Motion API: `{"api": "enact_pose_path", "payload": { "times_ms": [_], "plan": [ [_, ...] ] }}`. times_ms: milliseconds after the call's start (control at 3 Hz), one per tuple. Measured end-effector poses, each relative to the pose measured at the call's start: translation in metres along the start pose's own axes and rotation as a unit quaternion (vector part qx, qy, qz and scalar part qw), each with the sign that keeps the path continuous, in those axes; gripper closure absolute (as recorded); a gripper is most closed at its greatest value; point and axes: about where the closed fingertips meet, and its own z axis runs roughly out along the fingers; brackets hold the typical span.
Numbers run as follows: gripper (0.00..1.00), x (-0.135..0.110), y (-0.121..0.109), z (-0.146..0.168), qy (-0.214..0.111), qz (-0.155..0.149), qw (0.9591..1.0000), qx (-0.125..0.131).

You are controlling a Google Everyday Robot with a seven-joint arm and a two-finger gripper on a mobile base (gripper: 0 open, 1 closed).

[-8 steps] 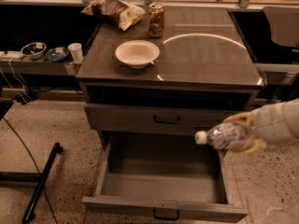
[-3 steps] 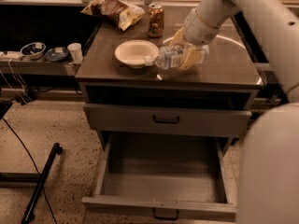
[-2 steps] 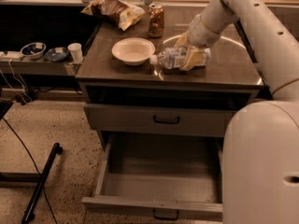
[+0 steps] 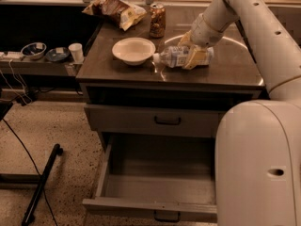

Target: Pick blue plastic bottle from middle drawer and place on counter

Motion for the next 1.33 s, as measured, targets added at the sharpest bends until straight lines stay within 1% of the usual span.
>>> {"api": "enact_pose_path", "payload": {
  "times_ms": [333, 667, 1000, 1333],
  "plan": [
    [0.12, 0.000, 0.000, 0.000, 0.000, 0.000, 1.0000, 0.000],
    [0.00, 0.000, 0.000, 0.000, 0.000, 0.000, 1.0000, 0.000],
    [0.00, -0.008, -0.006, -0.017, 0.029, -0.001, 0.9996, -0.003],
    [0.00, -0.015, -0.011, -0.069, 0.071, 0.018, 0.9970, 0.026]
  ]
}}
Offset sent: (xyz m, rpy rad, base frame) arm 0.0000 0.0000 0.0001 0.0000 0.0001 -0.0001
